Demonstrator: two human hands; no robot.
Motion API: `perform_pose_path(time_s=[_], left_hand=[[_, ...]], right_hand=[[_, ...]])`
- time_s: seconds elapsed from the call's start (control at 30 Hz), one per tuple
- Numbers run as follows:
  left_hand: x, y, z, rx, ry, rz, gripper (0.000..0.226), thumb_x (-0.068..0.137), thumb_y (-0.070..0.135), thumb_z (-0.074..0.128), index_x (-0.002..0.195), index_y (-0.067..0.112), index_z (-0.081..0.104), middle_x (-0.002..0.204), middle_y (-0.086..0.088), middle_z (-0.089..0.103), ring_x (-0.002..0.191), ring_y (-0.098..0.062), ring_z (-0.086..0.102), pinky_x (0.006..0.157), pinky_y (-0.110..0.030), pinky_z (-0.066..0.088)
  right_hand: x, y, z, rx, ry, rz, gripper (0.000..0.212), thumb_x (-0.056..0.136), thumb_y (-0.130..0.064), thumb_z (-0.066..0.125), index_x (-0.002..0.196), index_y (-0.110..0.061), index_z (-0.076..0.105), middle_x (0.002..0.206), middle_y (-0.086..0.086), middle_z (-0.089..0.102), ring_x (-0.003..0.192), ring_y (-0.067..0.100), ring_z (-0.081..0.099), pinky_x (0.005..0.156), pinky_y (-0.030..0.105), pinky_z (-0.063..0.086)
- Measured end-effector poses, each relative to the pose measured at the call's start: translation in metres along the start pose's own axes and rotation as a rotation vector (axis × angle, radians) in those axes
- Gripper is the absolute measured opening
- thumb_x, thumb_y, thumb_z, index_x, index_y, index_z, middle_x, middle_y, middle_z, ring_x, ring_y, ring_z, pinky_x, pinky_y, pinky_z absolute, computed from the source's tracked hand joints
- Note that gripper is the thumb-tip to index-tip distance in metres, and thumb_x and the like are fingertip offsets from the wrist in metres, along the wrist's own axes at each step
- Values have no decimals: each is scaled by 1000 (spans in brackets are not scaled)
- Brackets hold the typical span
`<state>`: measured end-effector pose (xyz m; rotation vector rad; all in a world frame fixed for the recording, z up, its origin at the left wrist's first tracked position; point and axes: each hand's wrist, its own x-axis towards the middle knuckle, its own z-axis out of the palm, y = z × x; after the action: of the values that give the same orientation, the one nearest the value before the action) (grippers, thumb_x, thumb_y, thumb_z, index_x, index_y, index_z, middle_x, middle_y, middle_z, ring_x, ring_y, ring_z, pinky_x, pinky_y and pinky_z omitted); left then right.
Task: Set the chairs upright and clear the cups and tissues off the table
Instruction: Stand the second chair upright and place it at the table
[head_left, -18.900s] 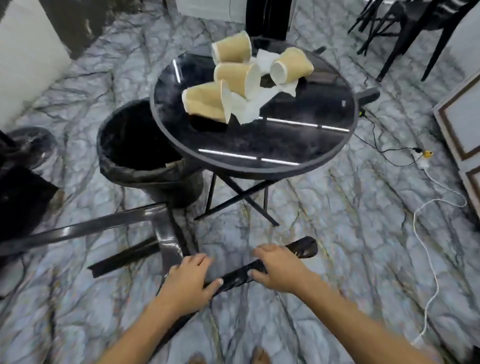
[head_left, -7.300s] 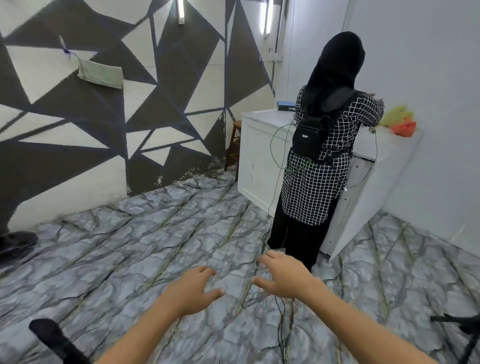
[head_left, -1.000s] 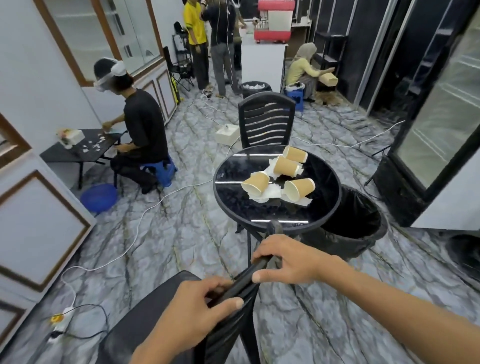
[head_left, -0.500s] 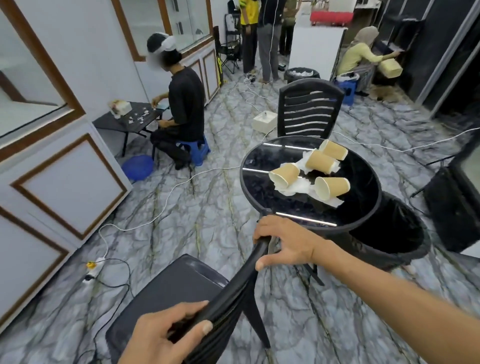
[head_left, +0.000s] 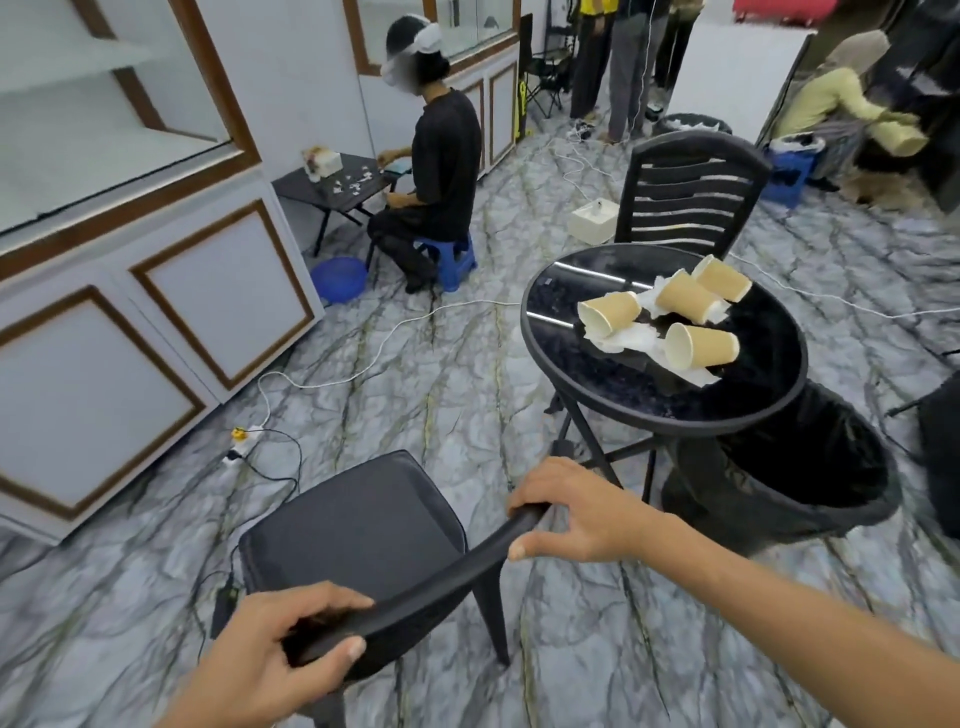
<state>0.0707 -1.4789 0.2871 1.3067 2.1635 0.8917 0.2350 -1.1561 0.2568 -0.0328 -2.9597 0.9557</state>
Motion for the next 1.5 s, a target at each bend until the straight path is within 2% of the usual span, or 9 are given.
perform_pose_path(time_s=[0.23,0.33,0.53,0.7,1.07,1.13,1.27,1.43,1.5], left_hand=[[-88,-31,5,57,156,-200,24,70,51,63,90,45,74,85,26,75,77,2,71,68,-15,52],[-120,-46,8,47,223,-286,12,76,33,80,85,40,76,83,27,74,81,5,69,68,-8,49],[-161,-72,10,32,279,-372,26,70,59,73,88,40,74,80,24,73,79,1,67,68,-15,49],[-163,-82,18,87,326,-402,44,66,76,58,90,41,69,77,27,70,73,3,64,65,-25,50],[-168,-93,24,104,404,-363,47,69,83,54,85,41,67,76,18,70,74,-3,63,61,-30,49],[-167,-93,26,88,414,-377,47,68,84,55,84,42,67,75,16,70,75,-3,62,64,-32,50],[-165,-91,28,68,448,-420,51,62,86,56,81,40,68,79,20,69,84,3,59,65,-24,46],[-164,-88,35,16,468,-454,60,63,88,60,72,29,66,65,5,67,66,-8,60,63,-38,51],[-161,-84,39,3,498,-468,63,61,88,61,69,26,66,62,2,66,62,-11,60,60,-41,51]], right_hand=[[11,-65,52,12,-10,-27,45,83,-66,63,101,-25,69,88,-9,64,90,8,54,101,31,34],[17,-87,59,39,-58,-43,43,84,-66,64,91,-25,69,81,-5,63,81,12,57,83,37,46],[26,-117,90,-42,-25,-73,58,80,-74,61,77,-16,64,68,4,56,68,18,53,70,44,44],[15,-127,95,-47,-15,-21,62,81,-78,54,89,-17,67,85,3,65,84,18,56,85,40,41],[27,-117,86,-101,-123,1,68,80,-75,59,100,-10,68,96,9,67,93,23,59,86,46,47],[31,-111,83,-121,-156,8,69,77,-78,56,104,-16,70,99,2,69,94,19,59,89,41,48],[35,-101,86,-130,-131,37,77,68,-83,52,110,-21,70,103,-6,67,98,10,54,92,9,32],[38,-78,86,-50,-103,75,63,67,-83,62,104,-32,68,103,-14,65,103,7,55,95,37,45],[36,-76,87,-24,-62,71,61,66,-80,65,100,-30,70,98,-14,67,99,5,57,92,37,47]])
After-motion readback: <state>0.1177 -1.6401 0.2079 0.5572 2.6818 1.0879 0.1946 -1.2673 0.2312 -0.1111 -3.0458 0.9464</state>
